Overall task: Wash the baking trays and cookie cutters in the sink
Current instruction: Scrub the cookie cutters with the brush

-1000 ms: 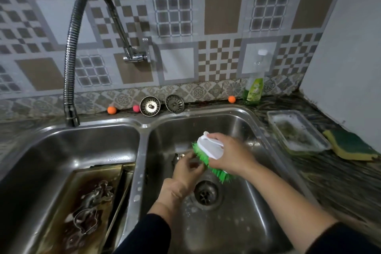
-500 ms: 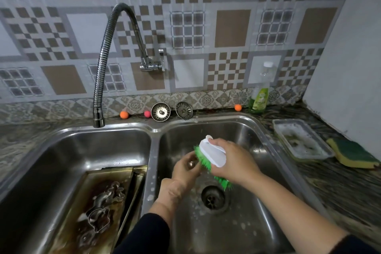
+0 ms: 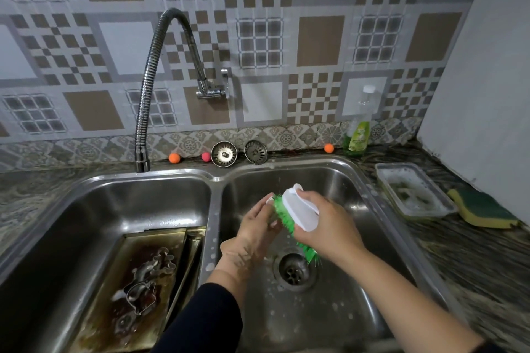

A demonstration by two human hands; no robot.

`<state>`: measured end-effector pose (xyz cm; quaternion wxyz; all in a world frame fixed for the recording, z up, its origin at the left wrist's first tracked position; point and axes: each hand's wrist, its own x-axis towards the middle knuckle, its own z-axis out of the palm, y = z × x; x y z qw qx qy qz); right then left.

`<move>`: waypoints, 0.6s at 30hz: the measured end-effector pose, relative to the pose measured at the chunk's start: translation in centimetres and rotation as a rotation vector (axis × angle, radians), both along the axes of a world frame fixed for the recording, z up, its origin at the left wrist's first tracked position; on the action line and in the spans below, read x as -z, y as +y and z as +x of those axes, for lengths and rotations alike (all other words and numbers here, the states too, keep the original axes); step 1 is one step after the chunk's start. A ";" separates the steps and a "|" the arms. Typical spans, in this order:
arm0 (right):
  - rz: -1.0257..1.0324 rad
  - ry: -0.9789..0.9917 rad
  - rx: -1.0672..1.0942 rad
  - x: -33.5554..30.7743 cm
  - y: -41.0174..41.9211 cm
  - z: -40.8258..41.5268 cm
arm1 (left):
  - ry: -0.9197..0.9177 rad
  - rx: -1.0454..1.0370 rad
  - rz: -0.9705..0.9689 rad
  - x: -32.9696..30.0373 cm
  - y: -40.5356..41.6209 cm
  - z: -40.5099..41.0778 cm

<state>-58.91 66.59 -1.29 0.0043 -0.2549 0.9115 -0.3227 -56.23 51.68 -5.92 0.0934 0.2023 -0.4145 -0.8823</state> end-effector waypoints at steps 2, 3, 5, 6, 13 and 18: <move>0.023 0.005 -0.021 -0.2 0.6 0.1 | -0.001 0.036 0.005 -0.2 -0.1 0.1; 0.034 0.005 -0.001 -0.3 0.9 -0.3 | 0.004 0.054 0.003 -0.2 0.0 0.1; 0.035 0.010 0.066 -0.7 1.6 -1.0 | 0.022 0.074 0.020 -0.5 0.5 0.4; 0.038 0.027 0.078 -0.9 1.9 -1.2 | 0.027 0.082 0.025 -0.7 0.7 0.5; 0.244 0.097 -0.022 -1.4 1.7 -0.5 | 0.002 0.115 -0.038 -0.7 1.3 0.4; 0.311 0.118 -0.085 -1.8 1.3 -0.2 | -0.012 0.097 -0.113 -0.7 0.9 0.7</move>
